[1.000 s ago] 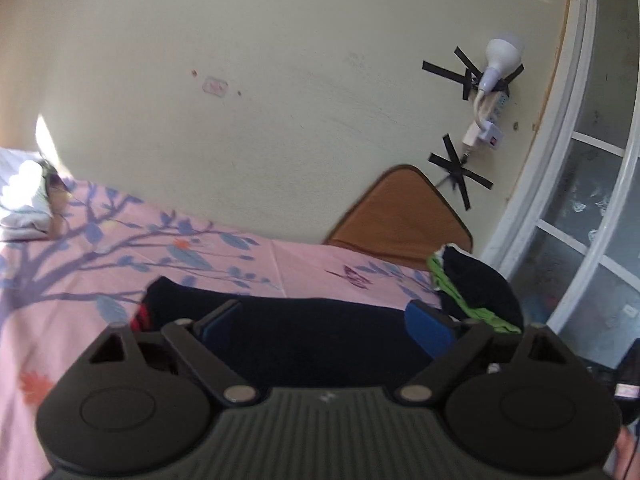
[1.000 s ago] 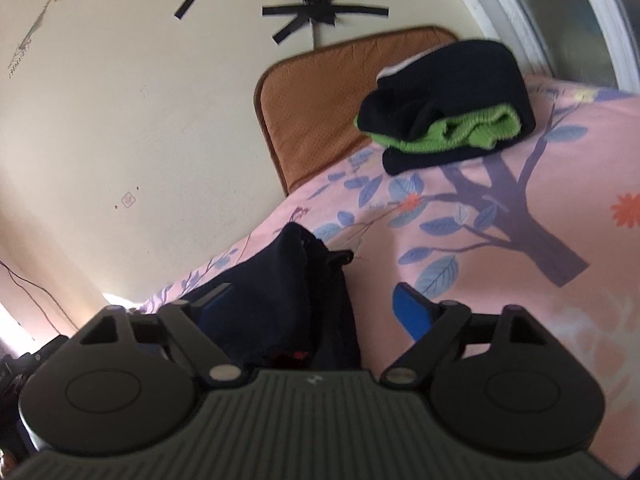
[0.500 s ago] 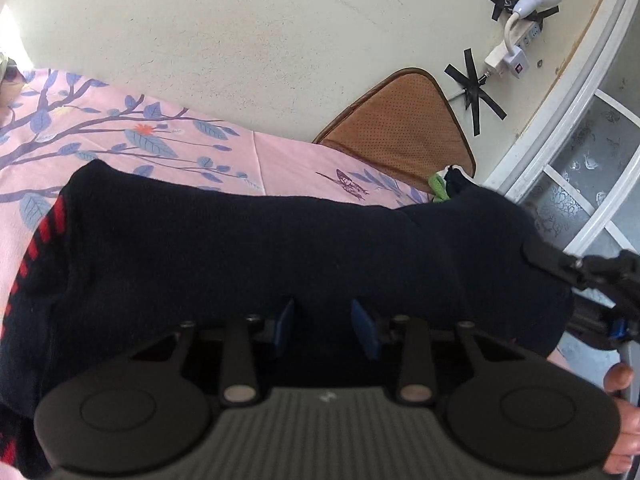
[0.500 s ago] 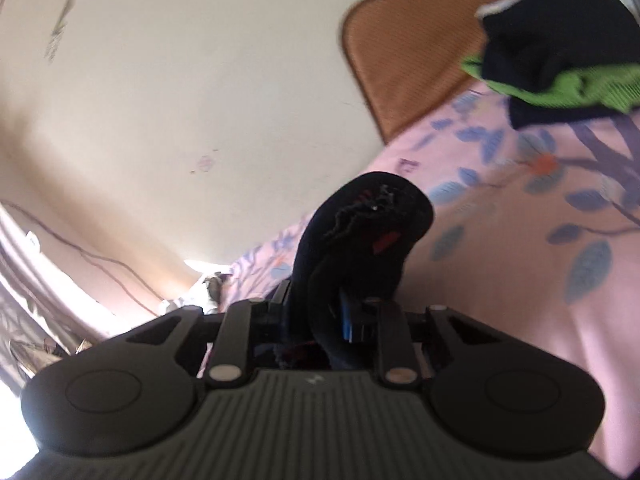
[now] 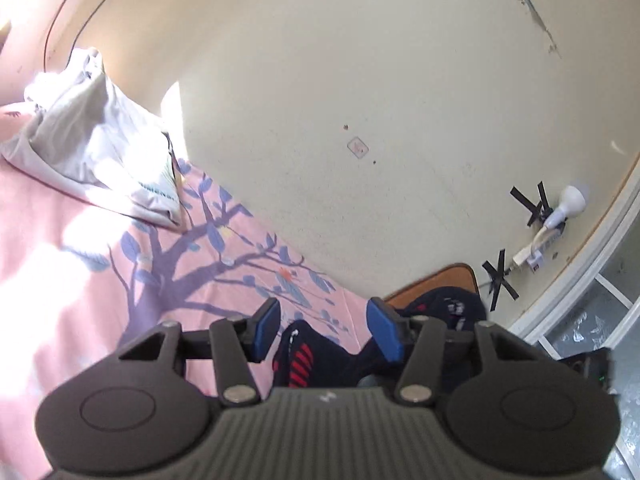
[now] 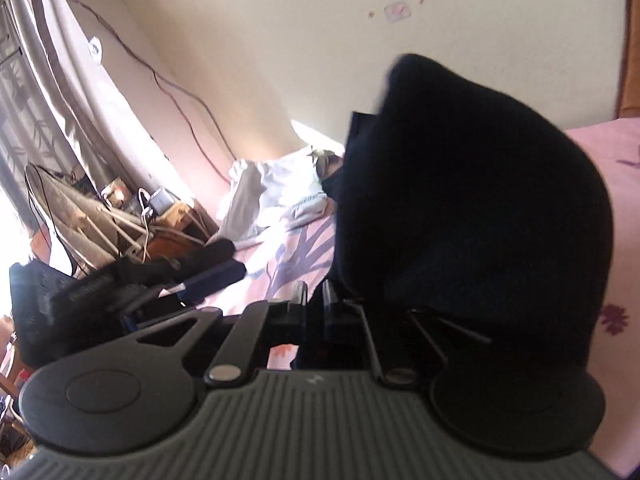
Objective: Fold small clothes
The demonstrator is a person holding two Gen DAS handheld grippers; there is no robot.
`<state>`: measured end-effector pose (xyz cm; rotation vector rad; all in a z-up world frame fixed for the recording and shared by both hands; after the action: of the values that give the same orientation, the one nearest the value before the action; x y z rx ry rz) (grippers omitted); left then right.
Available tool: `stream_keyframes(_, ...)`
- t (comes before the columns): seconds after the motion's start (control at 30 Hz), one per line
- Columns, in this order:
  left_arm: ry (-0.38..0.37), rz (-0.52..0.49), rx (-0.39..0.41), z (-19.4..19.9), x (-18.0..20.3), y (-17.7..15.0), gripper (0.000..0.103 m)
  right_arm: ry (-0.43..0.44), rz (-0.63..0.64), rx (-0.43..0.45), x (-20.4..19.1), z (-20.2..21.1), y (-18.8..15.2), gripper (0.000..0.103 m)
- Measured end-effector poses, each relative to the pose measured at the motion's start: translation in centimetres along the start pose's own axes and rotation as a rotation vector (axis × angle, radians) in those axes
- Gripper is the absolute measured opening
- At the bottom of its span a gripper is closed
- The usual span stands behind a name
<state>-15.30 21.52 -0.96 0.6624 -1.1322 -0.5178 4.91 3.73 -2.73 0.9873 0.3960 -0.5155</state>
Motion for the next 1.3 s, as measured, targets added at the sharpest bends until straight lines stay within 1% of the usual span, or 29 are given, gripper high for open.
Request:
stream_keyframes(0.03, -0.004, 0.003, 0.004, 0.0, 0.0, 0.2, 0.050, 0.001, 0.006, -0.035, -0.2, -1.2, -0.6, 0.010)
stream_keyframes(0.1, -0.034, 0.001, -0.010, -0.6, 0.5, 0.5, 0.050, -0.033, 0.042, -0.091, -0.3, -3.6, -2.1, 0.009)
stream_keyframes(0.17, -0.078, -0.045, -0.027, -1.3, 2.1, 0.6, 0.053, -0.027, 0.083, -0.074, -0.4, -4.0, -2.8, 0.009)
stream_keyframes(0.2, -0.095, -0.085, -0.033, -1.8, 3.4, 0.4, 0.062, -0.028, 0.085, -0.073, -0.5, -3.6, -2.8, 0.009)
stream_keyframes(0.23, -0.111, -0.127, -0.039, -2.4, 4.5, 0.3, 0.074, -0.024, 0.080, -0.074, -0.4, -3.4, -2.8, 0.008)
stream_keyframes(0.27, -0.131, -0.168, -0.045, -3.0, 5.7, 0.1, 0.077, -0.021, 0.085, -0.073, -0.3, -3.3, -2.8, 0.008)
stream_keyframes(0.3, -0.153, -0.204, -0.059, -4.0, 6.8, -0.1, 0.078, -0.020, 0.093, -0.070, -0.2, -3.1, -2.8, 0.008)
stream_keyframes(0.37, -0.171, -0.246, -0.113, -6.3, 8.1, -0.7, 0.073, -0.026, 0.100, -0.062, -0.2, -3.3, -2.8, 0.008)
stream_keyframes(0.4, -0.154, -0.264, -0.145, -7.7, 8.3, -1.0, 0.065, -0.030, 0.102, -0.056, -0.2, -3.5, -2.7, 0.008)
stream_keyframes(0.43, -0.102, -0.301, -0.172, -9.1, 8.4, -1.4, 0.056, -0.034, 0.111, -0.046, -0.3, -3.5, -2.7, 0.008)
stream_keyframes(0.47, -0.017, -0.351, -0.197, -10.4, 8.2, -2.0, 0.050, -0.040, 0.124, -0.036, -0.8, -3.3, -3.0, 0.009)
stream_keyframes(0.5, 0.032, -0.365, -0.215, -11.5, 7.7, -2.3, 0.050, -0.046, 0.137, -0.026, -1.0, -2.7, -3.2, 0.014)
stream_keyframes(0.53, 0.045, -0.346, -0.227, -12.1, 7.0, -2.4, 0.050, -0.039, 0.151, -0.018, -1.1, -1.6, -3.5, 0.018)
stream_keyframes(0.6, 0.035, -0.271, -0.250, -12.3, 5.2, -2.1, 0.053, -0.012, 0.183, 0.013, -1.6, 1.4, -4.1, 0.024)
stream_keyframes(0.63, 0.033, -0.256, -0.249, -12.2, 4.9, -2.0, 0.055, 0.007, 0.212, 0.048, -1.7, 3.5, -4.2, 0.027)
stream_keyframes(0.7, 0.041, -0.260, -0.243, -12.1, 4.6, -2.0, 0.060, 0.015, 0.244, 0.131, -1.5, 7.3, -4.0, 0.028)
stream_keyframes(0.73, 0.046, -0.267, -0.239, -12.1, 4.6, -2.1, 0.062, -0.008, 0.250, 0.186, -1.0, 9.2, -3.3, 0.028)
stream_keyframes(0.8, 0.053, -0.265, -0.238, -12.4, 4.6, -2.1, 0.064, -0.092, 0.243, 0.273, 0.3, 11.6, -1.5, 0.029)
stream_keyframes(0.87, 0.053, -0.252, -0.242, -12.7, 4.5, -1.9, 0.065, -0.163, 0.200, 0.323, 2.1, 12.4, 0.8, 0.030)
stream_keyframes(0.93, 0.060, -0.251, -0.243, -12.8, 4.4, -1.8, 0.066, -0.185, 0.141, 0.307, 4.5, 11.7, 2.6, 0.030)
stream_keyframes(0.97, 0.100, -0.269, -0.239, -13.0, 4.4, -1.7, 0.063, -0.191, 0.105, 0.250, 6.0, 10.1, 3.5, 0.031)
stream_keyframes(1.0, 0.160, -0.305, -0.241, -13.4, 4.2, -1.8, 0.061, -0.184, 0.080, 0.186, 6.9, 8.0, 3.8, 0.031)
stream_keyframes(1.03, 0.205, -0.330, -0.244, -13.8, 3.8, -1.9, 0.057, -0.174, 0.086, 0.141, 7.4, 6.1, 4.0, 0.031)
stream_keyframes(1.07, 0.237, -0.331, -0.250, -14.1, 3.1, -1.9, 0.056, -0.155, 0.108, 0.104, 7.0, 3.7, 4.2, 0.031)
stream_keyframes(1.1, 0.249, -0.308, -0.260, -14.3, 2.2, -1.8, 0.057, -0.157, 0.130, 0.077, 6.4, 2.2, 4.4, 0.031)
stream_keyframes(1.17, 0.231, -0.223, -0.268, -14.3, 0.4, -1.3, 0.060, -0.234, 0.253, 0.044, 4.4, -0.4, 4.3, 0.031)
stream_keyframes(1.2, 0.227, -0.197, -0.270, -14.3, -0.2, -1.2, 0.064, -0.271, 0.307, 0.038, 3.7, -1.5, 4.1, 0.031)
stream_keyframes(1.23, 0.225, -0.182, -0.265, -14.3, -0.7, -1.2, 0.068, -0.295, 0.328, 0.042, 3.5, -1.9, 3.9, 0.031)
stream_keyframes(1.3, 0.231, -0.178, -0.253, -14.3, -0.9, -1.4, 0.072, -0.295, 0.304, 0.047, 4.3, -2.5, 3.5, 0.031)
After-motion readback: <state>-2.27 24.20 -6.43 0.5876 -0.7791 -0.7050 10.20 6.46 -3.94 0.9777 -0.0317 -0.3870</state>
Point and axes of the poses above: each gripper's, at about its wrist camera, not at the fingertips, and z roughly against the way its jaws point, x to its right, y to its top, the point moved 4 cm from there along -z, roughly the way its jaws point, and after that the axes turned 2 degrees about -z, right-handed, at the moved point
